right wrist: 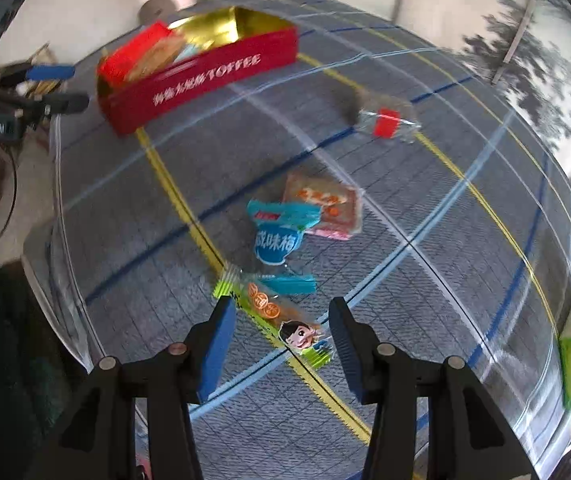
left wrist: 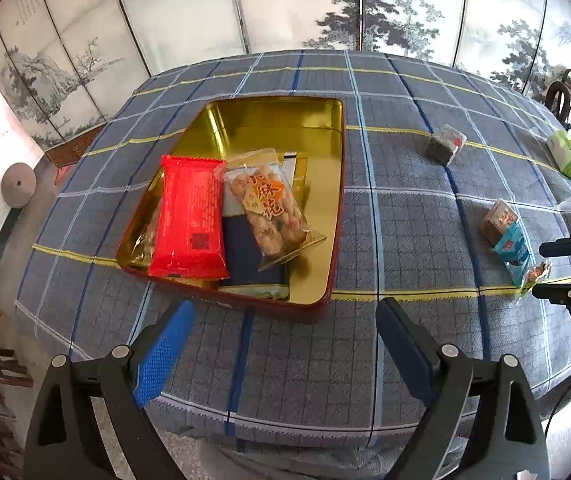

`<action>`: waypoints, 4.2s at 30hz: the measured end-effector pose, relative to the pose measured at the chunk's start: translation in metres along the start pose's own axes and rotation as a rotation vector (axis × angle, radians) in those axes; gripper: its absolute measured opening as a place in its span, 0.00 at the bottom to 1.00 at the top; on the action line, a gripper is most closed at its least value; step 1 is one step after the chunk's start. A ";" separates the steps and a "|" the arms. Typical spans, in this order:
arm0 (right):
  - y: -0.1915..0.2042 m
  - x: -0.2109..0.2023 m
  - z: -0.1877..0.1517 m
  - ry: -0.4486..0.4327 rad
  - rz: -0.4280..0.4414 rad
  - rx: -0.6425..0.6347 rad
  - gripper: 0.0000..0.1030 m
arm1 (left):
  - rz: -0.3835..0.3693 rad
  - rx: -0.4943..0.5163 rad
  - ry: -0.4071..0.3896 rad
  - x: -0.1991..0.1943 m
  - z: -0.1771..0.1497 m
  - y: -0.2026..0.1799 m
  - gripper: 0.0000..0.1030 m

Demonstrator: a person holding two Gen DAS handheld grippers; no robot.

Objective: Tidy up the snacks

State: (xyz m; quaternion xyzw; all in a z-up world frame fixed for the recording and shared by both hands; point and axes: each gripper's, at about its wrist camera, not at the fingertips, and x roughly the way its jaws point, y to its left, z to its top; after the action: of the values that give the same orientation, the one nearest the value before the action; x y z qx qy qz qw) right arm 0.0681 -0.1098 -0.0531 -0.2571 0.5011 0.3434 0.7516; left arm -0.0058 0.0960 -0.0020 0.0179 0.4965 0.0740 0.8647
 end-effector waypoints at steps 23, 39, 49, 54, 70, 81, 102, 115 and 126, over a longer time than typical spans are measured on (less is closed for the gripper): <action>0.004 -0.014 -0.035 -0.158 -0.033 0.185 0.21 | -0.055 0.045 0.006 0.010 0.009 -0.039 0.88; -0.107 -0.001 -0.045 -0.279 -0.333 0.578 0.21 | -0.220 -0.012 0.125 0.030 0.022 -0.120 0.84; -0.126 0.010 -0.057 -0.309 -0.309 0.610 0.21 | -0.350 -0.172 0.250 0.049 0.038 -0.161 0.71; -0.128 0.010 -0.059 -0.318 -0.290 0.623 0.21 | -0.344 -0.229 0.291 0.062 0.042 -0.172 0.62; -0.132 0.008 -0.062 -0.326 -0.271 0.632 0.21 | -0.356 -0.204 0.289 0.070 0.042 -0.175 0.26; -0.126 0.010 -0.056 -0.309 -0.305 0.612 0.21 | -0.336 -0.116 0.248 0.057 0.034 -0.164 0.25; -0.117 0.011 -0.051 -0.292 -0.345 0.593 0.21 | -0.254 0.057 0.077 0.010 0.028 -0.136 0.25; -0.116 0.011 -0.051 -0.292 -0.344 0.595 0.21 | -0.092 0.018 -0.041 -0.010 0.057 -0.030 0.25; -0.117 0.011 -0.051 -0.291 -0.345 0.594 0.21 | -0.010 -0.053 0.016 0.022 0.056 0.047 0.25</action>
State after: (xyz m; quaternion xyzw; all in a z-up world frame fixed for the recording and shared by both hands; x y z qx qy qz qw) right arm 0.1319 -0.2177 -0.0769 -0.0569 0.4162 0.0843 0.9036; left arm 0.0481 0.1481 0.0122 -0.0082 0.5015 0.0830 0.8611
